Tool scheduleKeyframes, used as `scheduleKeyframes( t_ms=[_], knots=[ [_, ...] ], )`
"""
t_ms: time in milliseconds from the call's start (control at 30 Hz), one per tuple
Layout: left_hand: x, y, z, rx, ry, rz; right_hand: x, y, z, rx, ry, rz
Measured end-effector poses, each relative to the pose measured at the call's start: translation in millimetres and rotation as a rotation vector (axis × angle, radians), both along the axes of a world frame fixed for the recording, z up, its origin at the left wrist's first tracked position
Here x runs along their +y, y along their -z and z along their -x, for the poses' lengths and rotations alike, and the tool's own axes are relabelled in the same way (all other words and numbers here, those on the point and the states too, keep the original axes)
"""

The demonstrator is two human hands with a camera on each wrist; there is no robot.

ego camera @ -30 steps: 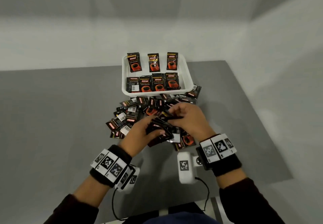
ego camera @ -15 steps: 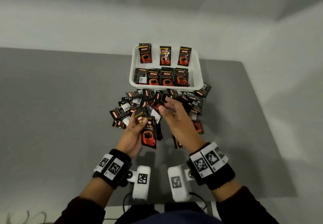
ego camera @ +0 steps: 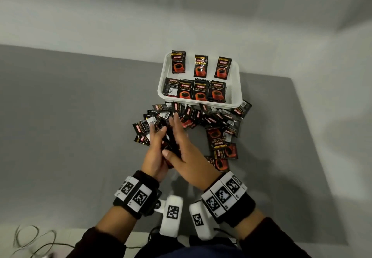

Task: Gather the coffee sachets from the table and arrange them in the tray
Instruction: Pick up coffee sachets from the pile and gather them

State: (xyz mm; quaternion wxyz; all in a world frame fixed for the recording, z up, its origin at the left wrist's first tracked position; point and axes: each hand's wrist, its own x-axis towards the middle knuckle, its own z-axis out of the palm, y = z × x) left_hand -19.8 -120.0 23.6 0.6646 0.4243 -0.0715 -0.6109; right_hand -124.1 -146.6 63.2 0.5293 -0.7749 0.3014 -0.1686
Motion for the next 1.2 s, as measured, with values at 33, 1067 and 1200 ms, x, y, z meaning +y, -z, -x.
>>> scheduleKeyframes(
  t_ms=[33,1067,1200],
  knots=[
    [-0.2,2.1,-3.9,-0.001,-0.024,-0.008,1.6,1.4,4.1,-0.068,-0.007,-0.056],
    [7.9,-28.2,3.5,-0.105,0.099,0.102,5.6,7.5,21.4,0.014,0.333,0.129],
    [6.3,-23.5,6.9,-0.066,0.002,0.086,6.4,8.1,19.0,0.051,0.31,0.173]
  ],
)
